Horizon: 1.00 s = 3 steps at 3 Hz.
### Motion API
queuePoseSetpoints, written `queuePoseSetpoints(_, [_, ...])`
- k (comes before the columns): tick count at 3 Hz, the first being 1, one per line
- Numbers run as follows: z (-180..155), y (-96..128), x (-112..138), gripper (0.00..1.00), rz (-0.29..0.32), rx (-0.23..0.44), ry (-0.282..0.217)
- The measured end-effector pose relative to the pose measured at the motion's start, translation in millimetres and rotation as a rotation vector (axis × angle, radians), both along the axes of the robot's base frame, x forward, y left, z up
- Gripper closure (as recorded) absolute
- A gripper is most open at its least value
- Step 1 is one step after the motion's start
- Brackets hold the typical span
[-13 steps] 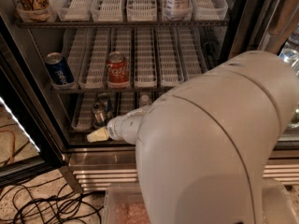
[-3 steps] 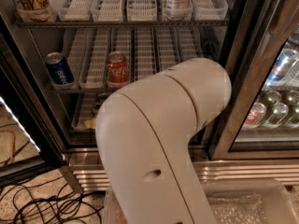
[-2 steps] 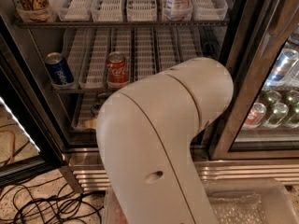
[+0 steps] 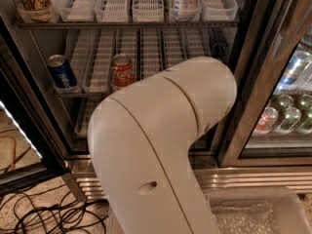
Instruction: Pick redbull can from bottom shelf of fridge
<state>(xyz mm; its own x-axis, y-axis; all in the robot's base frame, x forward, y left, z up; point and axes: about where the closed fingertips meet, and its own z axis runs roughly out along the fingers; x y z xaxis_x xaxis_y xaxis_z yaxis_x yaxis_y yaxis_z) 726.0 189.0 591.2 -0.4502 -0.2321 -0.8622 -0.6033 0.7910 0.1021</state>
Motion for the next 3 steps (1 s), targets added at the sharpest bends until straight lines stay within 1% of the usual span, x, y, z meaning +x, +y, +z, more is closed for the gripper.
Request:
queuePoseSetpoints(1, [0.0,0.0,0.0,0.79,0.000,0.000,0.000])
queuePoseSetpoints(2, [-0.1,3.1,5.5,1.00,0.025,-0.006,-0.007])
queuePoseSetpoints(3, [-0.1,3.1,5.5,1.00,0.025,-0.006,-0.007])
